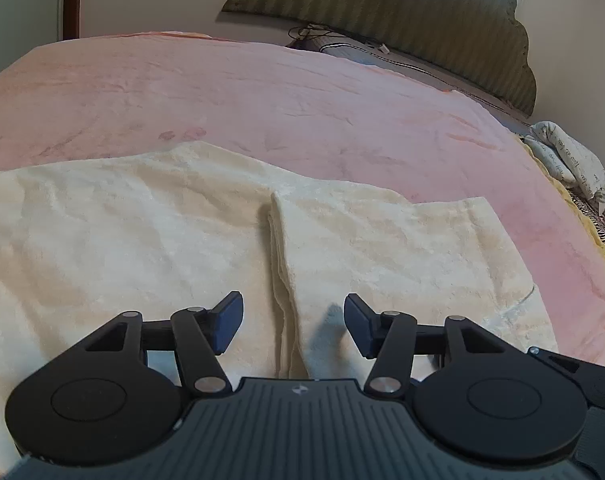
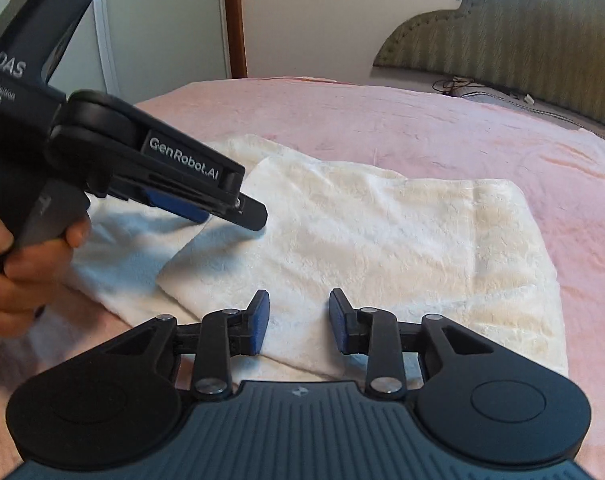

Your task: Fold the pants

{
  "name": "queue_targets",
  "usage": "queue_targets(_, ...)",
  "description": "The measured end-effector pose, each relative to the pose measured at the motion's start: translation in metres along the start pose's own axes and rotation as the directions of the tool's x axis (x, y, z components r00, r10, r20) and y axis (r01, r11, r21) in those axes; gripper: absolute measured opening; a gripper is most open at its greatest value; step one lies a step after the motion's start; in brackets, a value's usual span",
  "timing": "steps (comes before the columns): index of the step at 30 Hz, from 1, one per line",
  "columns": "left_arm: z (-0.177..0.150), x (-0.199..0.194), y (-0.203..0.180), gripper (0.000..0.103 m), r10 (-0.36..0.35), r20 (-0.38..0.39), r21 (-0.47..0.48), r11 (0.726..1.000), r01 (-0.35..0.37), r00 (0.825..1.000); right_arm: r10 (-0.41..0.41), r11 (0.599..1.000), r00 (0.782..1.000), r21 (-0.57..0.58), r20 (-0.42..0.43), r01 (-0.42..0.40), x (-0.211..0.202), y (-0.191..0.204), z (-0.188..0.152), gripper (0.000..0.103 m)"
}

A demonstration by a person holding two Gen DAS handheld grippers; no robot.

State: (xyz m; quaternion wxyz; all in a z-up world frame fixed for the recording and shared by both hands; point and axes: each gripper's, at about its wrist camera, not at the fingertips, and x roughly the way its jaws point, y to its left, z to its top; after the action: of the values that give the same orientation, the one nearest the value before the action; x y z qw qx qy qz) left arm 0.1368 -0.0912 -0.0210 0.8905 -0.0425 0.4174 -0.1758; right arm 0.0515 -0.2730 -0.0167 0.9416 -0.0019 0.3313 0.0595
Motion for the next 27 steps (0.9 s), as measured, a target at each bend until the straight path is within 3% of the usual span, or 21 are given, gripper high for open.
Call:
queue_targets(3, -0.003, -0.004, 0.003, 0.060, 0.019, 0.006, 0.008, 1.000, -0.019, 1.000, -0.023, 1.000, 0.999, 0.003, 0.042, 0.023, -0.007, 0.008, -0.003, 0.035)
queue_targets(6, -0.006, -0.011, 0.008, 0.063, 0.053, 0.021, 0.020, 0.998, -0.054, 0.998, -0.033, 0.999, 0.999, -0.018, -0.004, 0.033, 0.002, 0.011, -0.003, 0.051)
queue_targets(12, -0.016, -0.034, 0.024, 0.066, 0.159, 0.079, 0.062, 0.985, -0.164, 0.984, -0.041, 0.999, 0.997, 0.014, 0.062, 0.040, -0.011, 0.019, -0.001, 0.053)
queue_targets(15, -0.022, -0.049, 0.038, 0.074, 0.188, 0.102, 0.081, 0.977, -0.197, 0.977, -0.031, 0.999, 0.999, -0.019, 0.031, 0.032, -0.003, 0.027, 0.003, 0.054)
queue_targets(18, -0.030, -0.058, 0.058, 0.075, 0.217, 0.086, 0.112, 0.968, -0.226, 0.972, -0.052, 0.998, 0.999, -0.027, 0.003, 0.052, 0.004, 0.036, 0.006, 0.054)
queue_targets(21, -0.040, -0.060, 0.072, 0.075, 0.219, 0.038, 0.170, 0.960, -0.222, 0.975, -0.054, 0.998, 0.998, -0.015, 0.040, 0.054, 0.000, 0.045, 0.018, 0.060)
queue_targets(24, -0.047, -0.086, 0.093, 0.075, 0.230, 0.091, 0.086, 0.967, -0.238, 0.969, 0.026, 0.991, 0.997, -0.135, 0.073, -0.016, -0.003, 0.077, 0.032, 0.060)
queue_targets(27, -0.050, -0.117, 0.128, 0.075, 0.257, 0.123, -0.074, 0.966, -0.249, 0.959, 0.119, 0.946, 0.991, -0.310, 0.068, -0.092, 0.002, 0.123, 0.038, 0.060)
